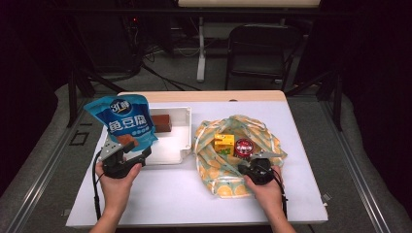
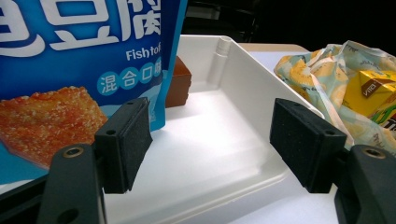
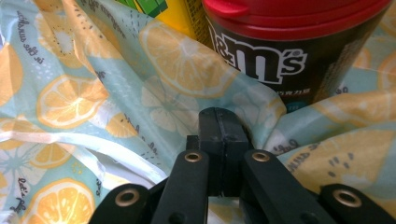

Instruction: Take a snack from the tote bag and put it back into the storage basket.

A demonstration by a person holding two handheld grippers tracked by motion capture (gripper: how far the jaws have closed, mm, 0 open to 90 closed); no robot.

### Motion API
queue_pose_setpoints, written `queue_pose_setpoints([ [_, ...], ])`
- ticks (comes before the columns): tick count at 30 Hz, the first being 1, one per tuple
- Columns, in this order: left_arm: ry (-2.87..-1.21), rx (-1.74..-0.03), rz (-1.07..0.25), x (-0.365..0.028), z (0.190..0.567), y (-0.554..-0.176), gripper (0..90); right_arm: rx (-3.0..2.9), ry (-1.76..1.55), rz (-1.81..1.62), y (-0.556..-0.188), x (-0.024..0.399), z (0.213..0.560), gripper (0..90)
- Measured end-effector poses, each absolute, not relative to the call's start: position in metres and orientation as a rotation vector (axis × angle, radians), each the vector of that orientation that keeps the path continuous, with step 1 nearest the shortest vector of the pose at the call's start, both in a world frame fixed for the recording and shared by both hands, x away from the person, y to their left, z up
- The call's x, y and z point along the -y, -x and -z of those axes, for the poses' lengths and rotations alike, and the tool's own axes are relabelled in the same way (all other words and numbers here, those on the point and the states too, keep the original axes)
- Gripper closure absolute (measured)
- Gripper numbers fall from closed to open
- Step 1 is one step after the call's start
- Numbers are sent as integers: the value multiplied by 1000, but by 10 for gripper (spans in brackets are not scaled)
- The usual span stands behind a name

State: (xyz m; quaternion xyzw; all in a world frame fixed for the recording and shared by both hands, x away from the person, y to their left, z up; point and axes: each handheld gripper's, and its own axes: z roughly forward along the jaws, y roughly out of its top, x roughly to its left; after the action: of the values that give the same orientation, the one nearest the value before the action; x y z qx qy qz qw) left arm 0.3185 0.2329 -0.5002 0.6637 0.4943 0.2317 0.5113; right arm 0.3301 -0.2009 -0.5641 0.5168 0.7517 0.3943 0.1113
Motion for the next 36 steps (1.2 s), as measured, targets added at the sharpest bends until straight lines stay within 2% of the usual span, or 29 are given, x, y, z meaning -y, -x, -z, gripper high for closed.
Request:
queue_pose_setpoints([
  [8, -1601, -1190, -558, -234, 500, -319, 296, -2139, -1444, -1318, -320, 205, 531, 805],
  [14, -1602, -1189, -555, -232, 501, -320, 297, -2015, -1345, -1410, -314, 214, 503, 786],
  [25, -1614, -1183, -548, -227, 503, -319, 294, -1916, -1388, -1243, -341, 209, 513, 318],
  [30, -1620, -1182, -544, -227, 503, -319, 294, -1929, -1421, -1190, -353, 204, 522, 226],
  [36, -1626, -1180, -539, -226, 504, -319, 294, -1960, -1418, -1138, -362, 197, 536, 217],
])
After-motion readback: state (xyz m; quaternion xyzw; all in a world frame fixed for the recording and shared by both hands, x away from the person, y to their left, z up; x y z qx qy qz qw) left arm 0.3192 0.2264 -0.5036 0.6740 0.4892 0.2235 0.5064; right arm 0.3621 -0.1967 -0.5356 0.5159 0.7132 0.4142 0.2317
